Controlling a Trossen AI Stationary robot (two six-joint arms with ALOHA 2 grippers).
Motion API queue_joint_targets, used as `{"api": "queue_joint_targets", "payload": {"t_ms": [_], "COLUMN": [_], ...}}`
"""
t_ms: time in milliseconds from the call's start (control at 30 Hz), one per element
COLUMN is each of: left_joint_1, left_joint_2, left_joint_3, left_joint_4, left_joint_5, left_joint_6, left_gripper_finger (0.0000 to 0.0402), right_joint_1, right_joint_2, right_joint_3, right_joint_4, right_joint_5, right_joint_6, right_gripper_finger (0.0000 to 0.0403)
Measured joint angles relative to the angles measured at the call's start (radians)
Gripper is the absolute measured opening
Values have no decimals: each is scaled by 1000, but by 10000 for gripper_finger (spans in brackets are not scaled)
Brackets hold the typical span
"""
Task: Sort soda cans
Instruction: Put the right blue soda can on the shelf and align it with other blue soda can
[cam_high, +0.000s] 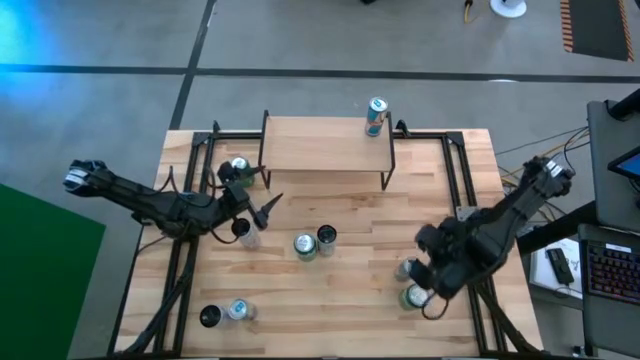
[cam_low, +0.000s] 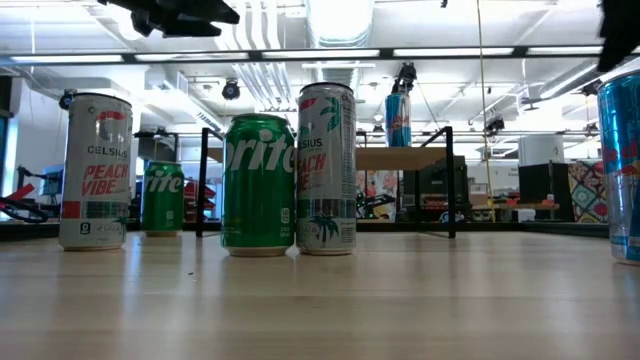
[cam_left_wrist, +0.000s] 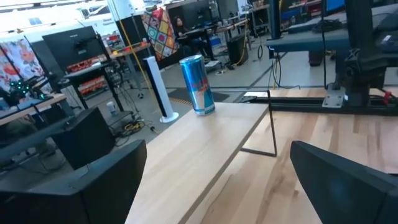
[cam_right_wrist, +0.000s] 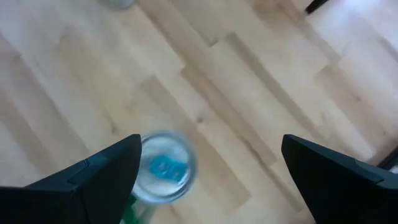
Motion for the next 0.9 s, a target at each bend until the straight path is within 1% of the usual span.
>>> {"api": "queue_joint_targets", "payload": {"t_ms": [233,433,533,667,900], "left_joint_1": [39,72,82,87,87], "left_joint_2": [32,81,111,146,221], "left_joint_3": [4,4,10,50,91], "left_joint_4": [18,40,60,65,59], "left_joint_5": [0,0,0,0,0], "left_joint_6": [1,0,0,-12,13], "left_gripper_finger": [382,382,382,382,382], "right_joint_1": [115,169,181,183,183], "right_joint_2": [52,82,93,107,125], "right_joint_3": [16,16,16,15,15], "right_joint_4": [3,24,57,99,149], "right_joint_5": [19,26,26,25,-19], "right_joint_6": [145,245,251,246,227], "right_gripper_finger": [377,377,377,377,377]}}
